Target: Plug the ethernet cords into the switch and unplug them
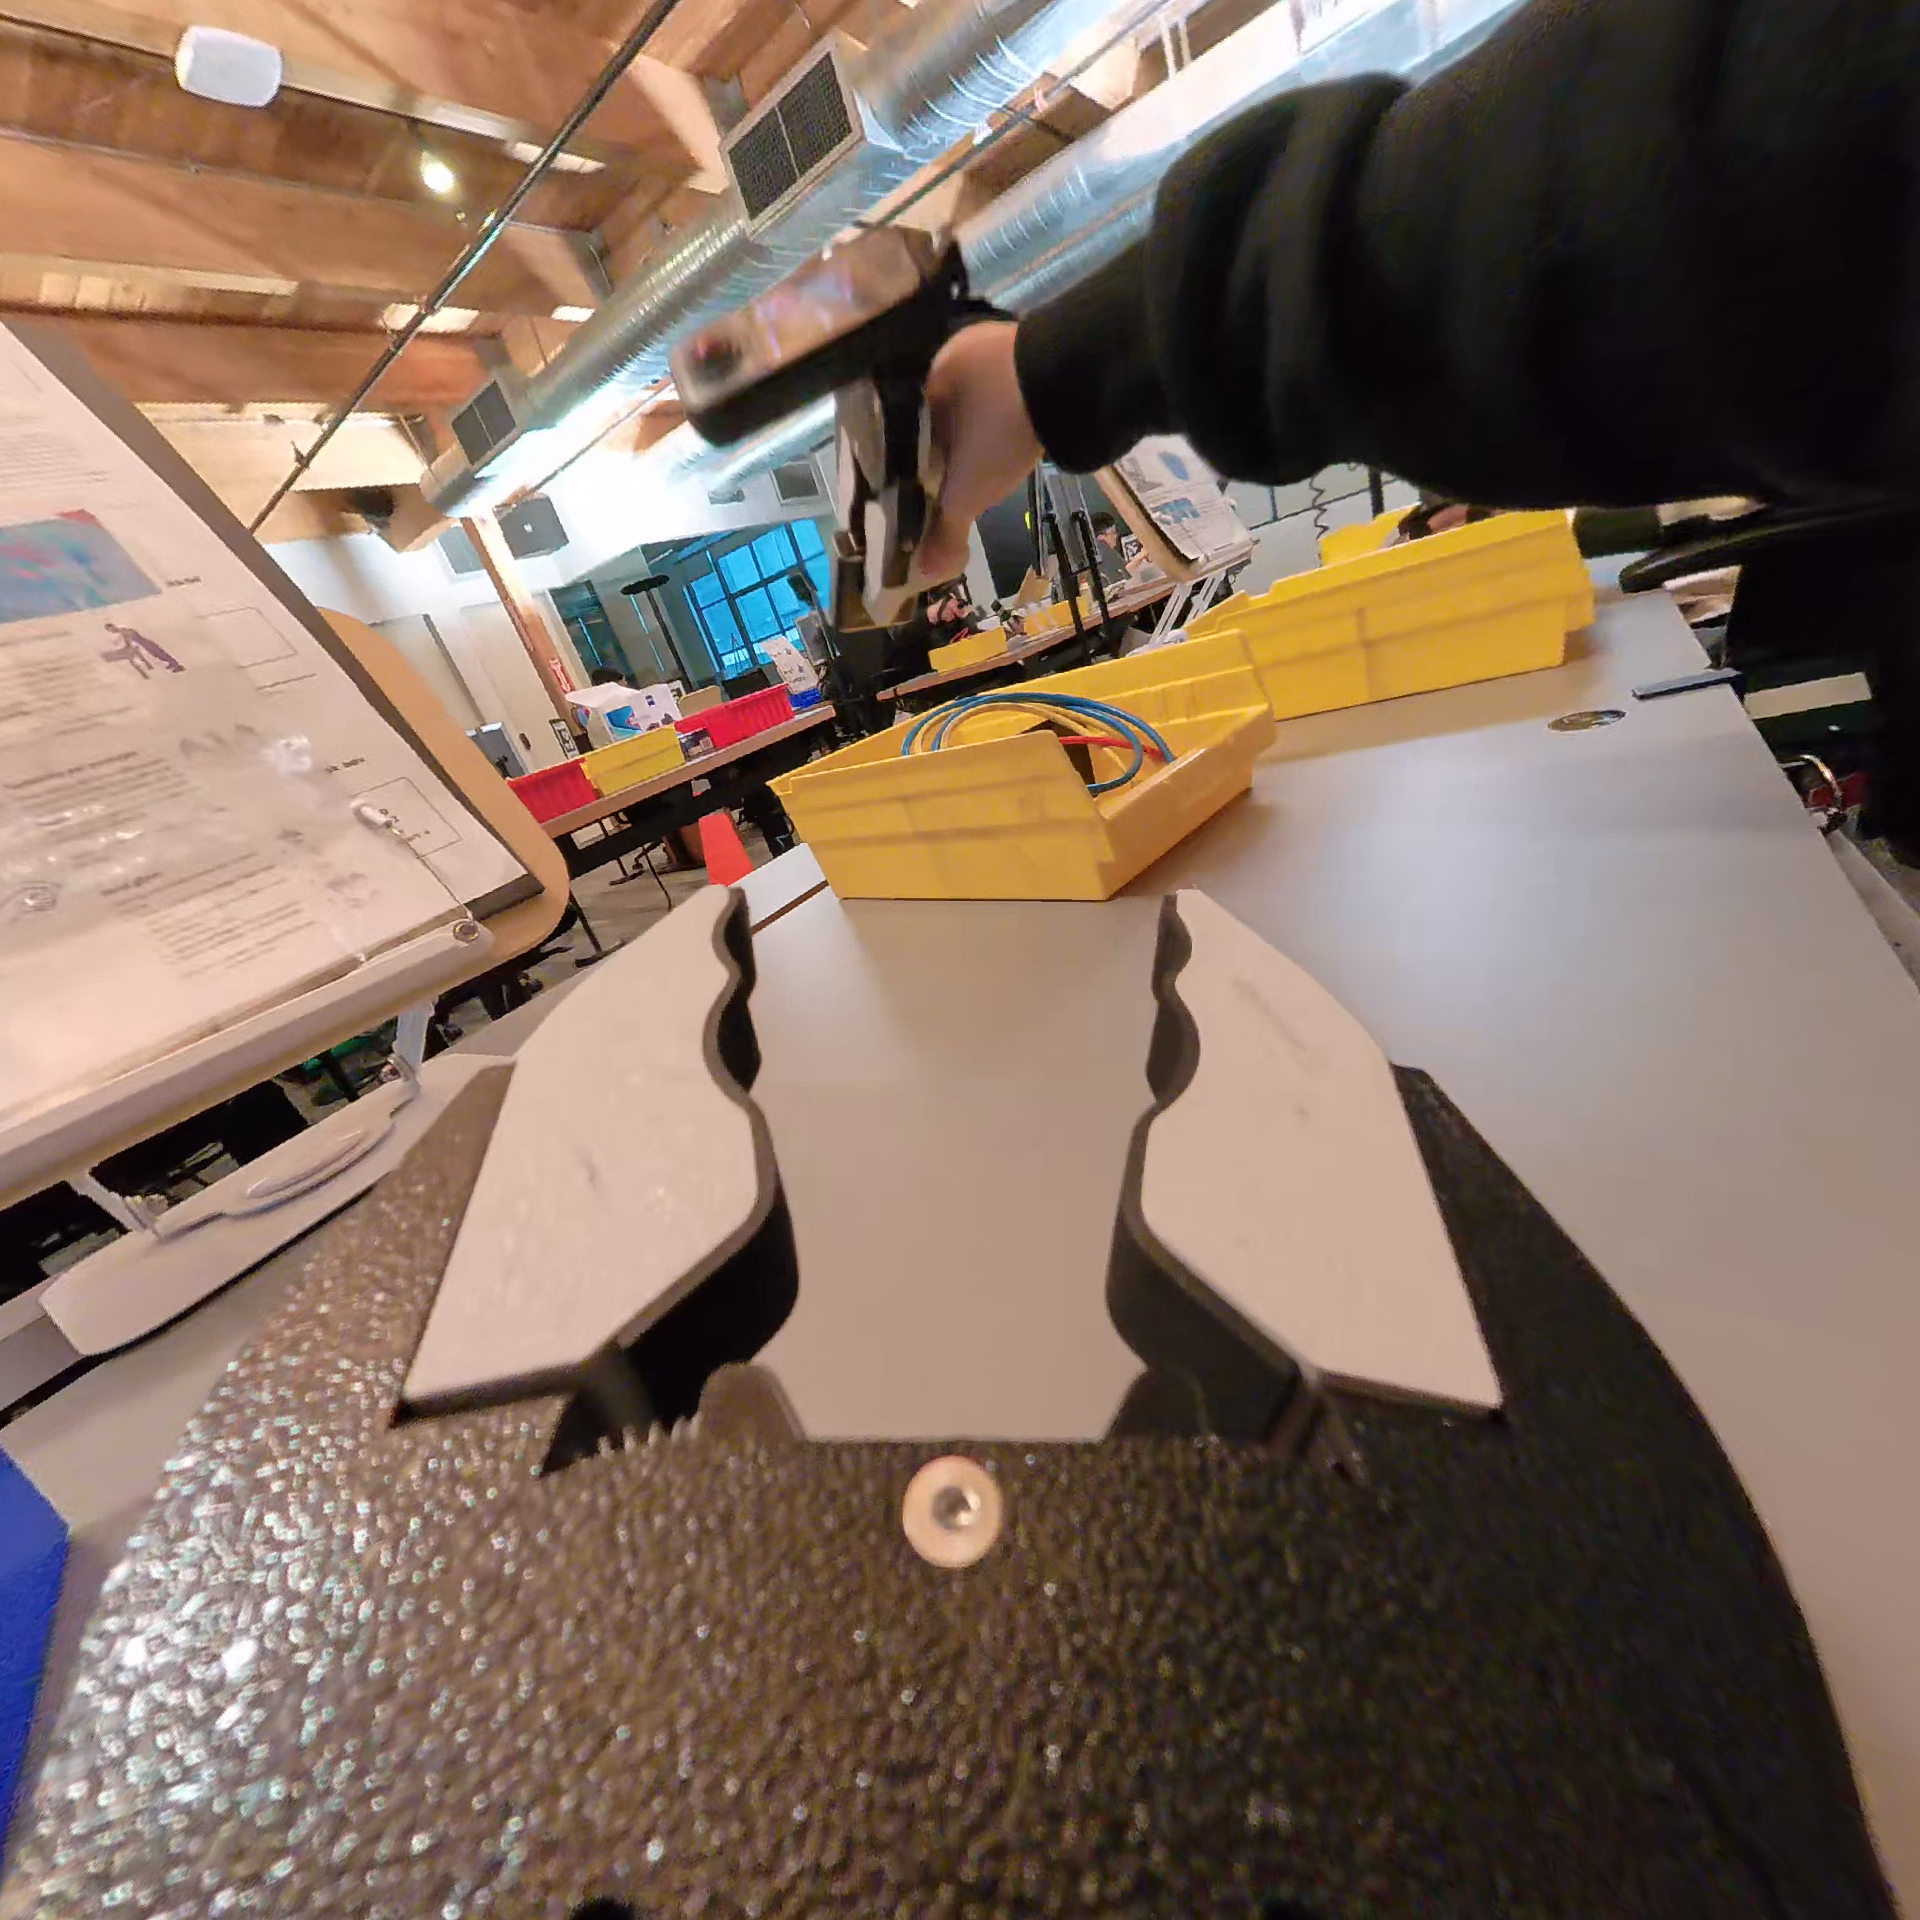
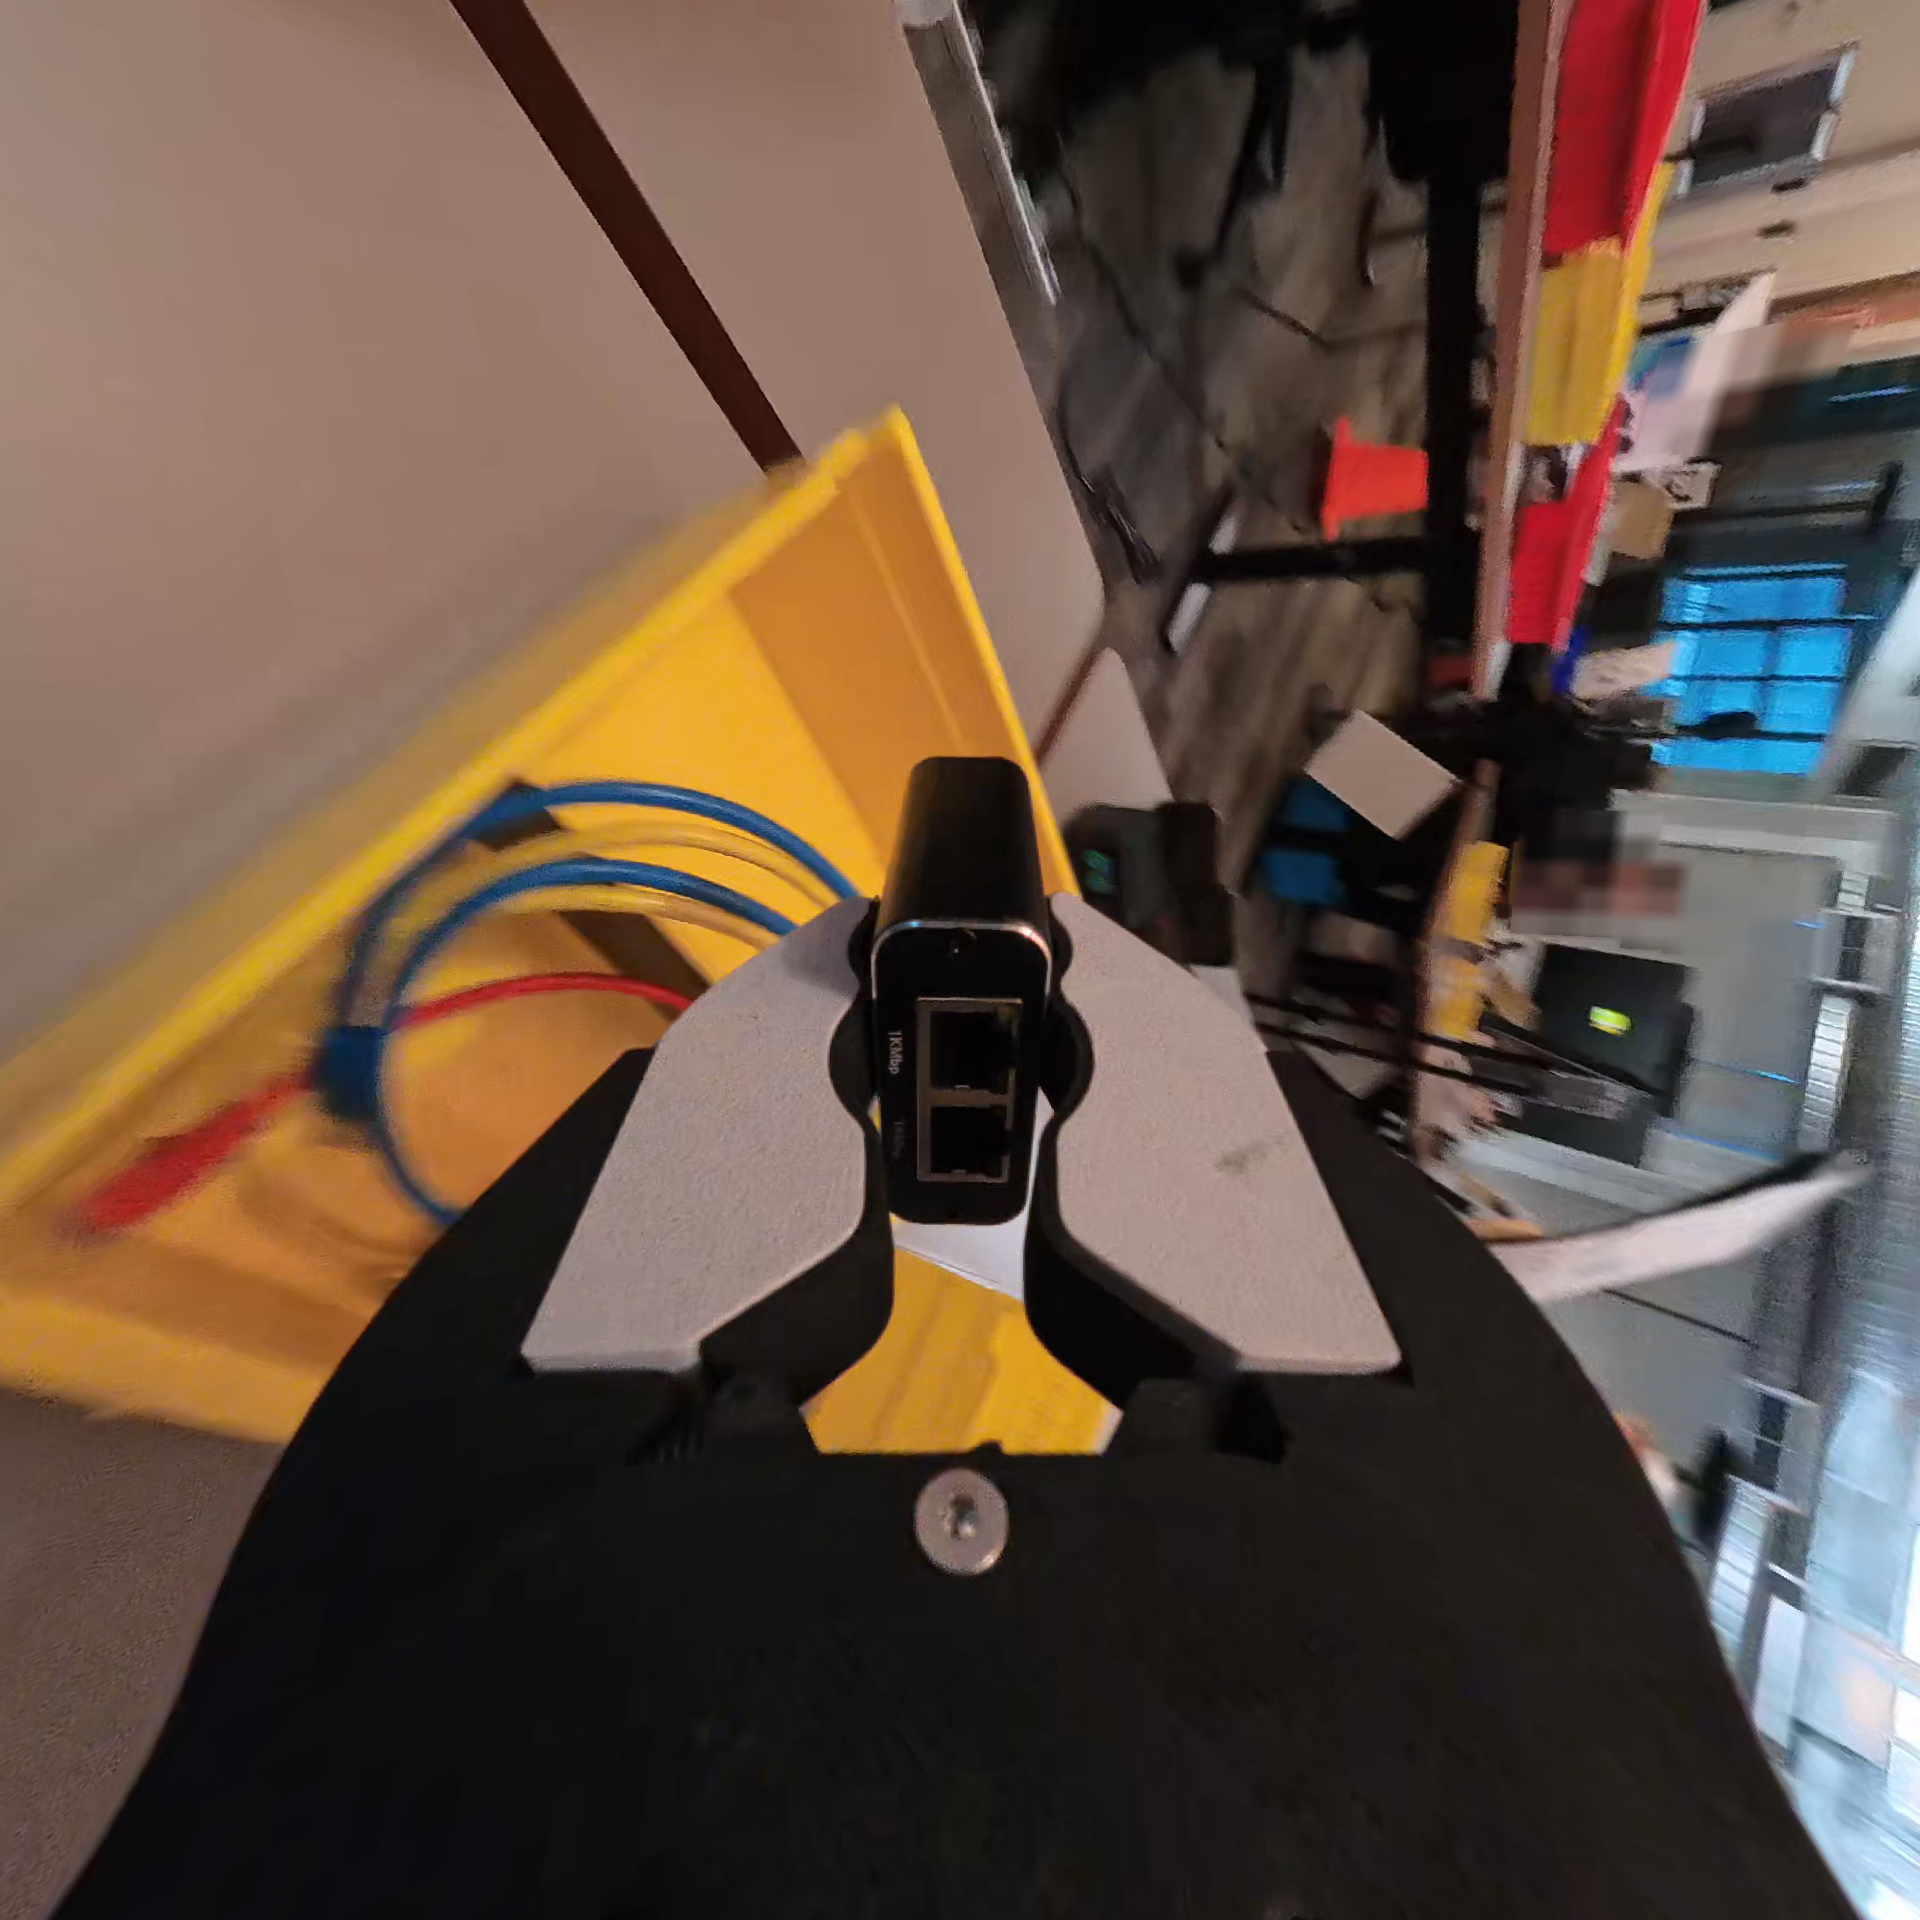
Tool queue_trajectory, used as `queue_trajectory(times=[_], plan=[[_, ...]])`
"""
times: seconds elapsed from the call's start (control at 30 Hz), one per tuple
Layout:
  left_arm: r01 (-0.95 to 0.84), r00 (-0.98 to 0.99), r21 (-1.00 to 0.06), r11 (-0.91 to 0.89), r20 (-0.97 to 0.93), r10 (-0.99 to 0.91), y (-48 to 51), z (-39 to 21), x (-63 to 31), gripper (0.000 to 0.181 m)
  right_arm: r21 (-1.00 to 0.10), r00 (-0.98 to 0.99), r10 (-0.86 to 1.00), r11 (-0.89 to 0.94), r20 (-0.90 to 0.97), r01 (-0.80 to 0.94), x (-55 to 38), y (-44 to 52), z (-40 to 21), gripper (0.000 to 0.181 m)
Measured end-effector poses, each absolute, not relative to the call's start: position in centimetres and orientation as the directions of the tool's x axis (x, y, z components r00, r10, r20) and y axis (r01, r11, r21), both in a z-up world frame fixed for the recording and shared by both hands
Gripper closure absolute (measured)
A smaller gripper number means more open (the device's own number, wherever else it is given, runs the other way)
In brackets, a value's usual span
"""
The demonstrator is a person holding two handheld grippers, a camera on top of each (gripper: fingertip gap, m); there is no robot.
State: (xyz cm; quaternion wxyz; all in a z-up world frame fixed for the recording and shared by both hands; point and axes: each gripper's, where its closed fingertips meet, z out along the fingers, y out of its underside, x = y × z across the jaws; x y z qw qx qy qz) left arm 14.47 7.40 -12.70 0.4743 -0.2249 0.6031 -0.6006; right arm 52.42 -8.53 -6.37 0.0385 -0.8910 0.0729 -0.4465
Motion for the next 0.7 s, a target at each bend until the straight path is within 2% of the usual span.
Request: queue_trajectory(times=[0.13,0.27,0.37,0.47,0.6,0.7], plan=[[0.307,-0.453,-0.939,0.158,-0.29,-0.843,7.6,-12.5,14.4,0.111,0.056,0.577,-0.026,-0.991,0.816,-0.124,56.9,-11.7,-9.1,0.155],[0.309,-0.453,-0.943,0.127,-0.264,-0.851,8.0,-12.3,14.5,0.113,0.142,0.627,0.014,-0.978,0.779,-0.154,59.5,-13.3,-11.0,0.155],[0.305,-0.458,-0.945,0.119,-0.255,-0.852,8.1,-12.3,14.6,0.114,0.263,0.638,0.135,-0.958,0.758,-0.11,61.2,-13.6,-11.6,0.155],[0.305,-0.46,-0.945,0.117,-0.254,-0.851,8.1,-12.3,14.6,0.114,0.386,0.723,0.269,-0.923,0.637,0.004,61.4,-13.2,-13.7,0.154],[0.3,-0.467,-0.949,0.099,-0.236,-0.852,8.2,-12.2,14.6,0.115,0.453,0.792,0.366,-0.882,0.489,0.128,60.8,-12.5,-16.5,0.155],[0.297,-0.469,-0.952,0.081,-0.219,-0.856,8.5,-12.1,14.7,0.115,0.484,0.767,0.416,-0.861,0.489,0.158,61.1,-12.0,-17.1,0.155]])
